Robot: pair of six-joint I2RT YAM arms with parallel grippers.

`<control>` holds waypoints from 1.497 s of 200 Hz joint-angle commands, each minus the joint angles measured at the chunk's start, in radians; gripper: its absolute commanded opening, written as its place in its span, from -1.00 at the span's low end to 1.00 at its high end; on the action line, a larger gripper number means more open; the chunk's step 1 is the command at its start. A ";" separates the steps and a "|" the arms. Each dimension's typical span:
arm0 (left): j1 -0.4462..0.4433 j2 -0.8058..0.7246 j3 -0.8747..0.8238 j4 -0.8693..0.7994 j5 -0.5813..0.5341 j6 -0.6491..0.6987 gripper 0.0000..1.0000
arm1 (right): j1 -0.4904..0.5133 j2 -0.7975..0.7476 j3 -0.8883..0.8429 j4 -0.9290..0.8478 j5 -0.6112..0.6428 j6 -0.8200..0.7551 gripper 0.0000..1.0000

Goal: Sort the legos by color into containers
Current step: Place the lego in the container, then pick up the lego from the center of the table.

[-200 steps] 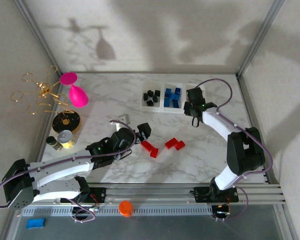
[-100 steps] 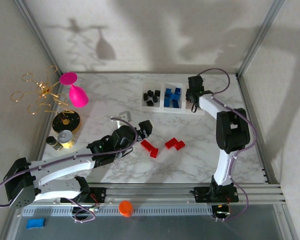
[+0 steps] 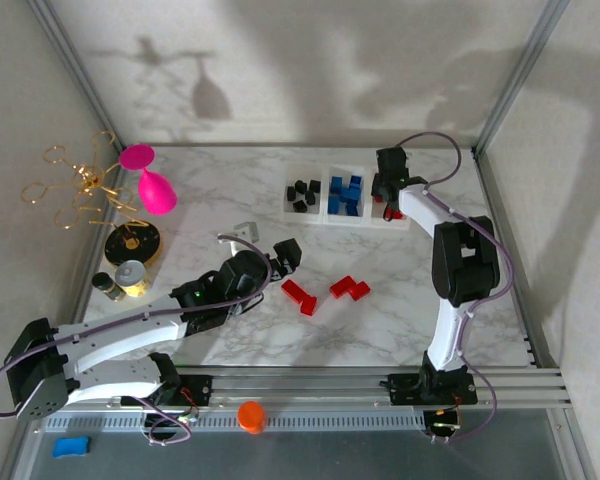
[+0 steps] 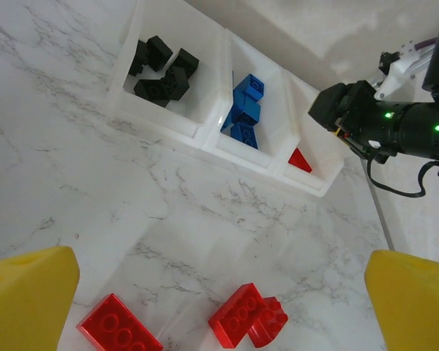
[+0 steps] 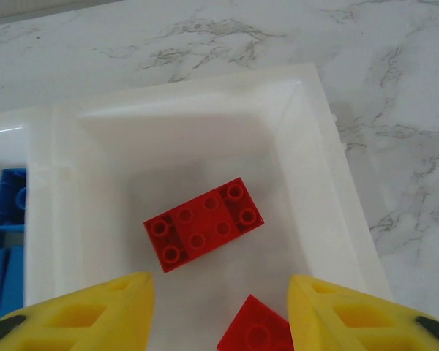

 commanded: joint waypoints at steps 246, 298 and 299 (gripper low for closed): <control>0.009 -0.236 -0.142 -0.208 0.063 -0.018 0.99 | 0.628 -0.545 -0.644 -0.238 -0.096 0.523 0.39; 0.009 -0.254 -0.155 -0.205 0.060 -0.034 0.99 | 0.688 -0.453 -0.663 -0.160 -0.082 0.579 0.42; 0.009 -0.254 -0.156 -0.204 0.061 -0.034 0.99 | 0.688 -0.451 -0.663 -0.159 -0.080 0.579 0.43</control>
